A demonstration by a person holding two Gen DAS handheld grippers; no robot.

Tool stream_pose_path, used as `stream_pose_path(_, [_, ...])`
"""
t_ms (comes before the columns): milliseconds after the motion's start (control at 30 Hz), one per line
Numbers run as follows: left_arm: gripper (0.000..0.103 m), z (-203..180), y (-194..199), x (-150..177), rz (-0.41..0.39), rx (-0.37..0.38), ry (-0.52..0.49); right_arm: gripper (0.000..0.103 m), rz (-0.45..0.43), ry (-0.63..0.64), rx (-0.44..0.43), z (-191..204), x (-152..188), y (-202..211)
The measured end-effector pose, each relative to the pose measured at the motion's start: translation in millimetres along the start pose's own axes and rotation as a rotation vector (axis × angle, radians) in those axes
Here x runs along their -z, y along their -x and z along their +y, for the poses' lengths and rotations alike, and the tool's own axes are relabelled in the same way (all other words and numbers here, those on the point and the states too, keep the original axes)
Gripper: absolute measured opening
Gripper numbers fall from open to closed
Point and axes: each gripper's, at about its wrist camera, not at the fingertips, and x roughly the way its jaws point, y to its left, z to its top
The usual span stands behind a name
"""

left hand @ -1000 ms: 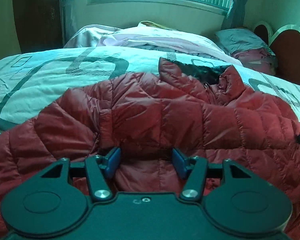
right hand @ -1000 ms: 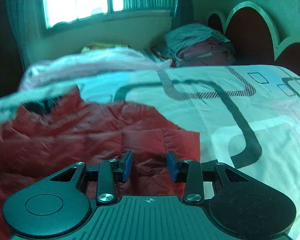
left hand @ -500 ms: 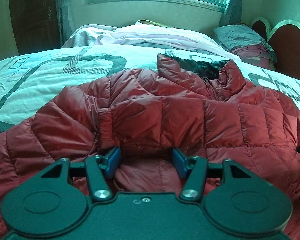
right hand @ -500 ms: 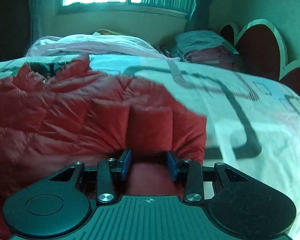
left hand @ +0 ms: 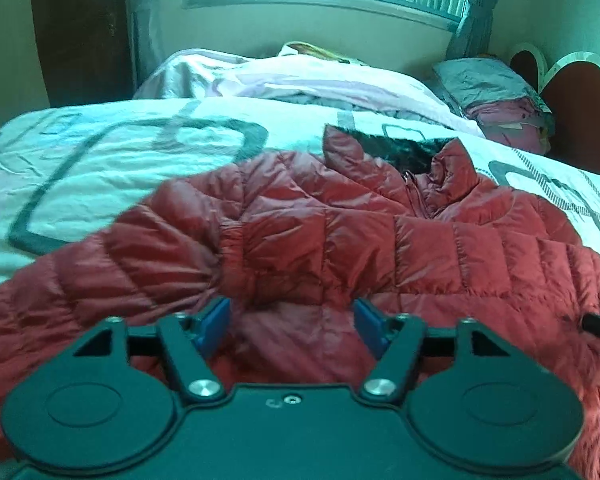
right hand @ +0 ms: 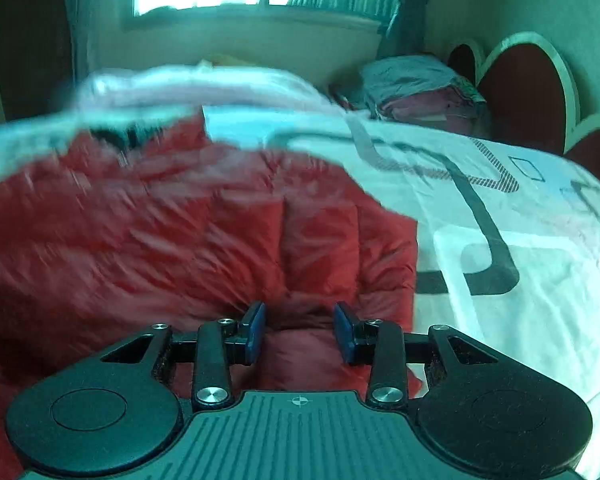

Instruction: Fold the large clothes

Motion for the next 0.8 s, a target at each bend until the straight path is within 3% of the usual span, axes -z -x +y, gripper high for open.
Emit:
stream_pose_path(133, [0.071, 17.7, 30.6, 7.9, -0.002, -0.009, 0.014, 0.038, 0.011, -0.051, -0.089, 12.4, -2.8, 16.1])
stream_pose_path(400, [0.078, 76.7, 90.9, 32.6, -0.023, -0.078, 0.100, 0.038, 0.018, -0.036, -0.202, 61.6, -1.0, 36.1])
stream_pose_path(800, [0.080, 198.6, 149.8, 106.9, 0.007, -0.249, 0.422, 0.038, 0.020, 0.085, -0.295, 139.7, -2.0, 34.3])
